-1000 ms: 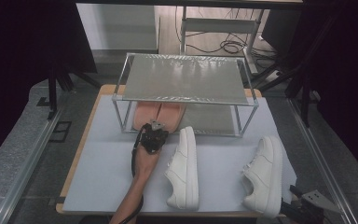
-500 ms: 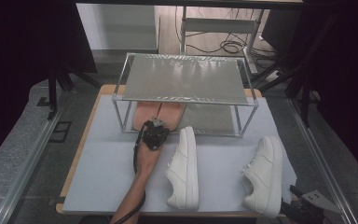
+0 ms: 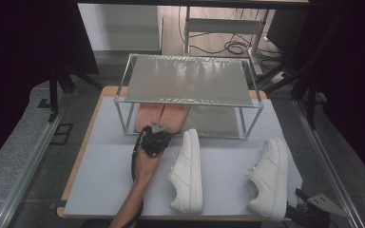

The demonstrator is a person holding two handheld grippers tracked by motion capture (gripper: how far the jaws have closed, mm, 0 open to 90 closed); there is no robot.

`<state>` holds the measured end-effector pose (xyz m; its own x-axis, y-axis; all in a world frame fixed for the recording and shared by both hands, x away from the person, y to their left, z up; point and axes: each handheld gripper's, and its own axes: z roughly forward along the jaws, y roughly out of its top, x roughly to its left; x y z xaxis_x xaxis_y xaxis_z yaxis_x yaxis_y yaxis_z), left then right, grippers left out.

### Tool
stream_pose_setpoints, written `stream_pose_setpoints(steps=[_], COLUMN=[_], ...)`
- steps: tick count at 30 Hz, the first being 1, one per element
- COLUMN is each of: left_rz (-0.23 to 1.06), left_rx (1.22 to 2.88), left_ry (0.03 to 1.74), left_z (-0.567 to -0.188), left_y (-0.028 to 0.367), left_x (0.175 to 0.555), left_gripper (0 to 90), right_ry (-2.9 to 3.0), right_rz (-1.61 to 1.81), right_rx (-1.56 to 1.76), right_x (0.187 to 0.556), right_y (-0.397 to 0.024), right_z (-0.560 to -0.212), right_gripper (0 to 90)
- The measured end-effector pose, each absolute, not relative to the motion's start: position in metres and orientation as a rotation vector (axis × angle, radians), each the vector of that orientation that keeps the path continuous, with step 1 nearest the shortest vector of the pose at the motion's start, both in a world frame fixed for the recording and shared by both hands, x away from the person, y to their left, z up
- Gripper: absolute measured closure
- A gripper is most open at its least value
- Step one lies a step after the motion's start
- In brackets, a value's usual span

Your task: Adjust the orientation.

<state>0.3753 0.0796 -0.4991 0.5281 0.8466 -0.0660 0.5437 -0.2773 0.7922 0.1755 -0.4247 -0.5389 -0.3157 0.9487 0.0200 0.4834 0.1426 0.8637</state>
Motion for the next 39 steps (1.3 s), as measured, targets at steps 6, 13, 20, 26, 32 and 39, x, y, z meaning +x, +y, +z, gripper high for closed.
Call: stream_pose_setpoints(steps=[6,13,20,26,32,39], left_rz=[0.488,0.503,0.499,0.497,0.473,0.469], left_rx=[1.964,1.963,1.999,2.004,1.995,2.011], left_ry=[1.115,1.113,1.089,1.073,1.077,1.088], left_z=[-0.492,-0.484,-0.484,-0.485,-0.486,-0.489], left_y=[0.087,0.097,0.104,0.114,0.128,0.140], left_x=[0.361,0.349,0.335,0.321,0.308,0.290], left_gripper=[69.7,60.5,48.9,40.9,34.3,24.4], right_ry=[1.873,1.874,1.879,1.892,1.905,1.907], right_rz=[1.095,1.094,1.090,1.080,1.072,1.068], right_rx=[1.367,1.366,1.367,1.368,1.373,1.377], right_x=[0.175,0.176,0.176,0.177,0.178,0.178], right_y=[-0.425,-0.425,-0.425,-0.425,-0.425,-0.425], right_z=[-0.539,-0.539,-0.538,-0.537,-0.535,-0.535], right_gripper=[26.0,26.0,26.1,26.1,26.2,26.2])
